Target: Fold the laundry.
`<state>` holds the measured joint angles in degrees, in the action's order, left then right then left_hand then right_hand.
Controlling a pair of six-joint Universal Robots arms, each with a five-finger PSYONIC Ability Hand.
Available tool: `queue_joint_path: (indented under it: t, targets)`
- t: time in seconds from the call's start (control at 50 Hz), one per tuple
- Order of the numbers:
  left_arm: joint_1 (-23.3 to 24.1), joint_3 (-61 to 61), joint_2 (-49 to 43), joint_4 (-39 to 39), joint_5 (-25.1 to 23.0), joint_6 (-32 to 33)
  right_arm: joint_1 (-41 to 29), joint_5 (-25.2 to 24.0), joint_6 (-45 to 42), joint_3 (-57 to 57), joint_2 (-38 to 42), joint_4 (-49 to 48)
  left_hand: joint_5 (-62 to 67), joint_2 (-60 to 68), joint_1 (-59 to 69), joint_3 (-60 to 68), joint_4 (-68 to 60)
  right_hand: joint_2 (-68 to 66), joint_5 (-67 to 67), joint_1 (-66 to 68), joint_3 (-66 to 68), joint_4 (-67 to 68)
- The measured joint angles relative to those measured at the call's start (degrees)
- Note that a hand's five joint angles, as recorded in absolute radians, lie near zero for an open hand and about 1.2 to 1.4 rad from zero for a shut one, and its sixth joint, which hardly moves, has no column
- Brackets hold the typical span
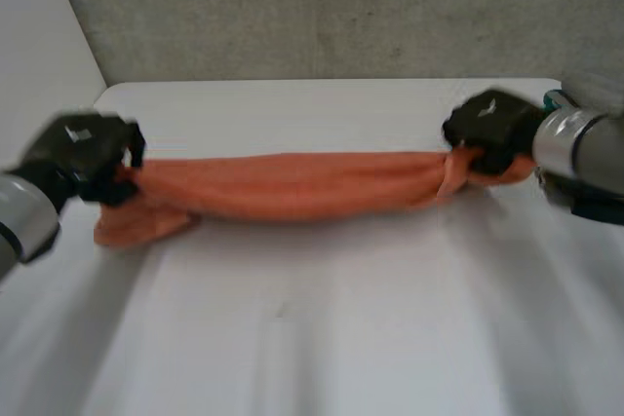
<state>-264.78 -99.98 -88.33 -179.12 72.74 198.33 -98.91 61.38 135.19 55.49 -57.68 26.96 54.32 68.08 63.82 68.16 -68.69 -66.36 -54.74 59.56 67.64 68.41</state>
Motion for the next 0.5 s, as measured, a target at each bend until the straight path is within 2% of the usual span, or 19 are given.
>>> queue_joint_path:
  t: [0.16, 0.28, 0.4, 0.5]
  targets:
    - [-2.2, 13.5, 6.0, 11.4, 1.2, -4.6, 4.8, -0.6, 4.5, 3.5, -14.1, -2.5, 0.0, 0.3, 0.0, 0.0, 0.0, 0.0, 0.0, 0.0, 0.0, 0.0]
    - [-4.1, 21.5, 6.2, 21.0, 0.6, -4.6, 7.7, -2.9, 7.7, 4.2, -21.5, -2.6, 0.0, 0.5, 0.0, 0.0, 0.0, 0.0, 0.0, 0.0, 0.0, 0.1]
    - [-4.3, 25.1, 2.1, 27.5, 0.4, -0.8, 9.0, -6.2, 13.1, 5.0, -23.9, -4.3, 0.0, 0.5, 0.0, 0.0, 0.0, 0.0, -0.6, 0.0, 0.3, 0.1]
    - [-2.5, 26.1, -5.4, 31.3, 1.6, 4.5, 9.7, -7.8, 16.6, 7.5, -22.0, -8.3, 0.0, 0.5, 0.0, 0.0, 0.0, 0.0, -0.6, 0.0, 0.3, 0.1]
